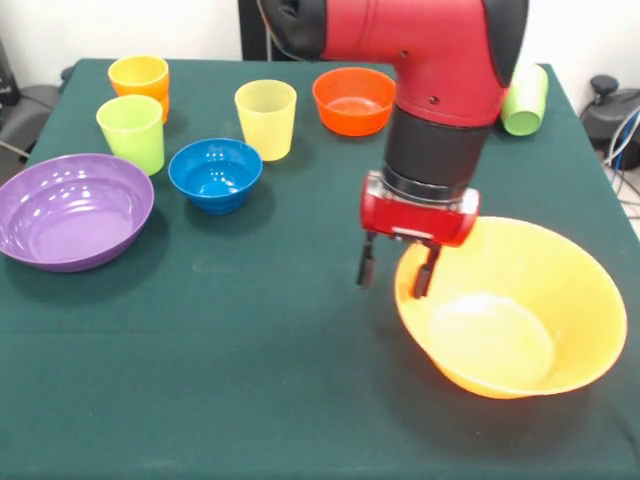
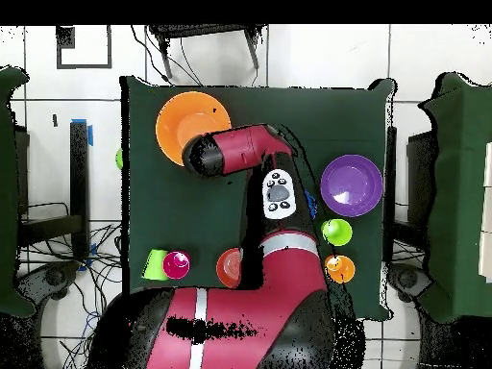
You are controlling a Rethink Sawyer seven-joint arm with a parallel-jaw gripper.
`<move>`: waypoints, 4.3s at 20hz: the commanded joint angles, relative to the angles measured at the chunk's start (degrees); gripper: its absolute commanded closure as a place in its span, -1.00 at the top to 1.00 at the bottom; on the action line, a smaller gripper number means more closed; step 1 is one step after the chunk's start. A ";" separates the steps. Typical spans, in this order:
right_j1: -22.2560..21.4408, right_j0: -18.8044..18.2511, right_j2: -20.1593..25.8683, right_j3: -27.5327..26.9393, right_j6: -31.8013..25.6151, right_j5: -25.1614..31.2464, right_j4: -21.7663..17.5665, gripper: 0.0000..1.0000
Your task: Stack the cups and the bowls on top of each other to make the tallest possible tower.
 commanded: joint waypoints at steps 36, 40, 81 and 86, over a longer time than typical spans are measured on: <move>-15.70 1.22 2.66 10.34 -2.66 14.21 9.29 1.00; -17.28 2.76 4.30 9.07 -3.54 15.17 10.82 1.00; 0.57 15.11 -2.65 -8.00 -4.27 5.41 5.26 1.00; 3.94 15.65 -3.26 -12.15 -3.81 4.83 4.79 1.00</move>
